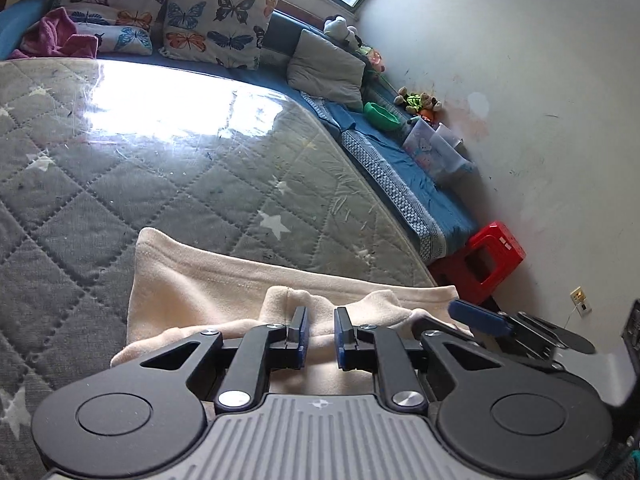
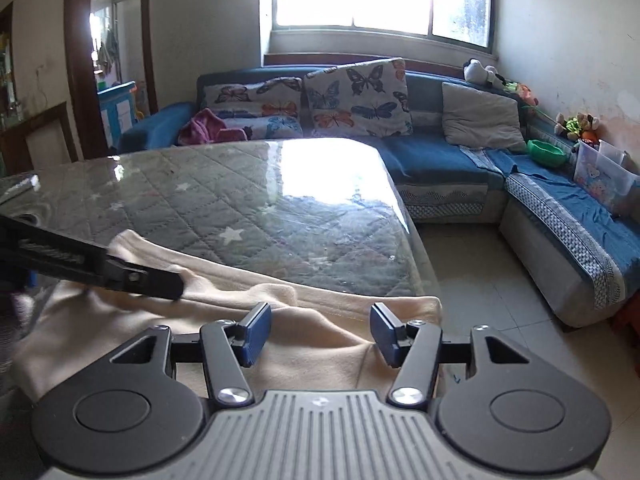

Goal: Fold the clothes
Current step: 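Lower the sweatshirt onto the table and open both grippers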

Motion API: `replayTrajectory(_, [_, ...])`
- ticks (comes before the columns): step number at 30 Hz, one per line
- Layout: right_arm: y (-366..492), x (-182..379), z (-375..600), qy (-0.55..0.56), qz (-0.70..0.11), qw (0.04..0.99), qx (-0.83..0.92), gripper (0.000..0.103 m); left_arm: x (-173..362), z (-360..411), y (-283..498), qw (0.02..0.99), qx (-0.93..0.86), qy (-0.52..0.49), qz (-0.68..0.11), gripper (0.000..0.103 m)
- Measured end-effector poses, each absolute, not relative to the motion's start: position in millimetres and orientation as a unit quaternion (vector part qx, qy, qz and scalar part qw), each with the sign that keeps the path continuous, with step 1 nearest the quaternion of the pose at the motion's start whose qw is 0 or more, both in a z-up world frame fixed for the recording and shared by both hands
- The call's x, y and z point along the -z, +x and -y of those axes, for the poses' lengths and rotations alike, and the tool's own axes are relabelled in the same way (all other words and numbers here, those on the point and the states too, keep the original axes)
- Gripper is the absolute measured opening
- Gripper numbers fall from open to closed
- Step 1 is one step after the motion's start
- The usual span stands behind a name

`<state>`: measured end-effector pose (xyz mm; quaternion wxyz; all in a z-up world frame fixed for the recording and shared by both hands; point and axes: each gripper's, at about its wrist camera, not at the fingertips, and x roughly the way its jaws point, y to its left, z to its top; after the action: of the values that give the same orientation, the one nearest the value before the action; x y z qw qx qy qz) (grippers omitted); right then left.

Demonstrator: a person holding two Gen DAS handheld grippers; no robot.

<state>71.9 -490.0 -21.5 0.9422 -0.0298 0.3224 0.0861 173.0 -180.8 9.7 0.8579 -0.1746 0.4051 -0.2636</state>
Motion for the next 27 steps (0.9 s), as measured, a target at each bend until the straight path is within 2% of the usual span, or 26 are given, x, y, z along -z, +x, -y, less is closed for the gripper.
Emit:
replayTrajectory(2, [64.0, 16.8, 484.3, -0.041, -0.315, 0.944, -0.092, 0.066, -12.9, 178.8, 170.1, 0.859, 0.265, -0.176, -0.402, 0.016])
replayTrajectory(7, [40.8, 16.6, 476.9, -0.052, -0.307, 0.945, -0.097, 0.071, -28.4, 171.7, 147.7, 0.865, 0.278, -0.163, -0.386, 0.018])
replayTrajectory(9, [29.0, 16.7, 475.9, -0.061, -0.301, 0.948, -0.088, 0.075, -33.7, 169.6, 135.3, 0.869, 0.279, -0.152, -0.379, 0.027])
replayTrajectory(11, [11.9, 17.2, 474.8, -0.074, -0.291, 0.951, -0.074, 0.081, -35.6, 168.0, 122.3, 0.874, 0.277, -0.139, -0.375, 0.031])
replayTrajectory(20, [-34.9, 30.3, 480.3, -0.073, -0.285, 0.956, -0.016, 0.089, -32.0, 175.8, 63.8, 0.888, 0.293, -0.070, -0.348, 0.031])
replayTrajectory(27, [-43.3, 24.3, 491.2, -0.058, -0.272, 0.961, 0.002, 0.092, -19.6, 180.2, 53.1, 0.891, 0.284, -0.047, -0.352, 0.031])
